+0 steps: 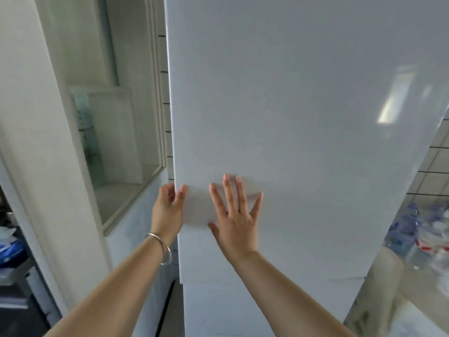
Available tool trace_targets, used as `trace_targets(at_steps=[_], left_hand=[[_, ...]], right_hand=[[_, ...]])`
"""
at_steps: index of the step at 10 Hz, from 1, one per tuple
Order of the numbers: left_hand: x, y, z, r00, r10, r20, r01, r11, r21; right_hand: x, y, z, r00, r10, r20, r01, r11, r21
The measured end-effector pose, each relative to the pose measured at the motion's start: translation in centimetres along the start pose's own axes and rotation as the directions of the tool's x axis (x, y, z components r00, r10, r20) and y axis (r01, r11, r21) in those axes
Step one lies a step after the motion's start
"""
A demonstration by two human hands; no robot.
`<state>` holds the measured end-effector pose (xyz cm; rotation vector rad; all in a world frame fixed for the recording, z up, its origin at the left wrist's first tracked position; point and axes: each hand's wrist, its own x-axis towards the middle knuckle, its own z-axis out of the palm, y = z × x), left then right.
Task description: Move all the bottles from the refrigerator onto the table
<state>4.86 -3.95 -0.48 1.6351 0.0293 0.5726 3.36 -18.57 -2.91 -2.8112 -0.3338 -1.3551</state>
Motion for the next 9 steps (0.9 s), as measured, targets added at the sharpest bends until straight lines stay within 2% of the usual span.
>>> trace_targets(at_steps=[3, 4, 6, 7, 8, 9], left_hand=[[3.5, -1.3, 1.4, 0.999, -0.016, 0.030, 0.017, 0.999, -0.045], [3.6, -1.5, 1.5, 0.999, -0.005, 0.032, 0.008, 0.995, -0.104], [3.6, -1.6, 1.1, 0.998, -0.014, 0.062, 0.022, 0.993, -0.116], [3.2, -1.0, 1.1, 0.997, -0.050, 0.055, 0.055, 0.994, -0.099], [1.9, -1.0, 0.8, 0.999, -0.040, 0.005, 0.041, 0.994, -0.097], [-0.4, -1.0, -0.7, 0.992, -0.040, -0.117, 0.024, 0.991, -0.130]], right_hand=[[1.7, 0.1, 2.7, 0.999, 0.004, 0.048, 0.000, 0.997, -0.079], [1.6, 0.1, 3.3, 0.999, -0.007, 0.033, 0.011, 0.995, -0.104], [1.7, 0.2, 2.9, 1.000, -0.029, 0.004, 0.029, 0.996, -0.085], [1.8, 0.7, 1.3, 0.999, -0.039, -0.023, 0.038, 0.999, -0.006], [1.7, 2.4, -0.4, 0.989, -0.072, -0.131, 0.093, 0.983, 0.160], [0.0, 3.8, -2.9, 0.970, 0.067, -0.234, 0.053, 0.880, 0.472]])
